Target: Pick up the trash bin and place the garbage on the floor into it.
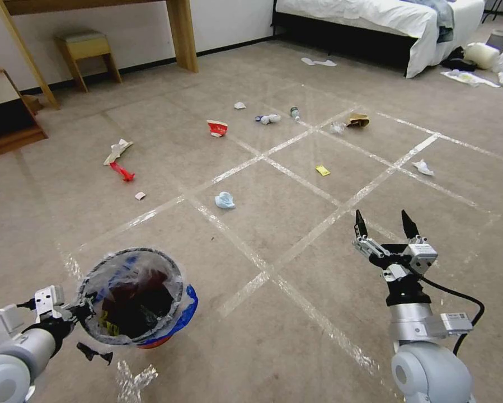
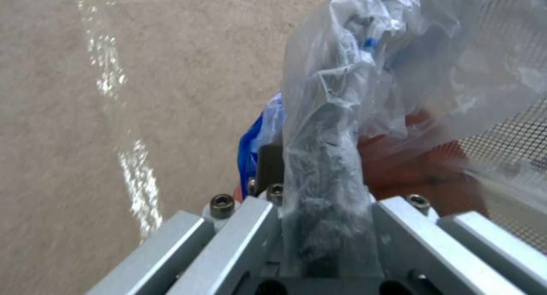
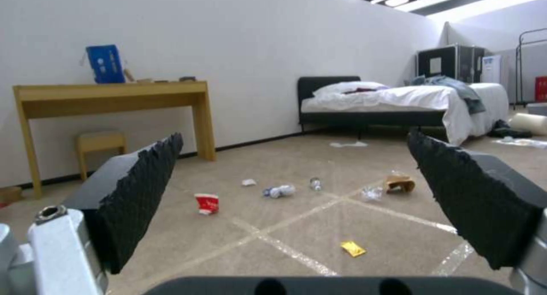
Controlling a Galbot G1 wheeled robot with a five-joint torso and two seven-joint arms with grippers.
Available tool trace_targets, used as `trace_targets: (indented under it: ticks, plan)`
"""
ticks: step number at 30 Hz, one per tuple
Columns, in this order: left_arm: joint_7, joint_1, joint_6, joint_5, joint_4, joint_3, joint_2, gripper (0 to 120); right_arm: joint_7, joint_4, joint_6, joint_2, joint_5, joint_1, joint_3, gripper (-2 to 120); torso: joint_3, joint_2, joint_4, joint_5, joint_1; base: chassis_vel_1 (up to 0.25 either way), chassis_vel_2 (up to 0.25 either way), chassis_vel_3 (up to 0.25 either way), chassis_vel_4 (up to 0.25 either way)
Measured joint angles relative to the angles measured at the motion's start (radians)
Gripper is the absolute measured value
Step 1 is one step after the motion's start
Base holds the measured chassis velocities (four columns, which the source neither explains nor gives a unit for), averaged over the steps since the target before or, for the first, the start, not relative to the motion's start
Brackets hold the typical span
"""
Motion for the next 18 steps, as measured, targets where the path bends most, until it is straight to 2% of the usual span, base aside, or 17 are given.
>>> trace_targets:
  ticks: [18]
  plan:
    - [0.0,0.002,0.0,-0.015,-0.009,-0.011,0.014,0,-0.012,0.005,0.009,0.002,0.0,-0.008,0.001,100,0.0,0.0,0.0001,-0.0001,0.0,-0.188,0.193,0.187,-0.196]
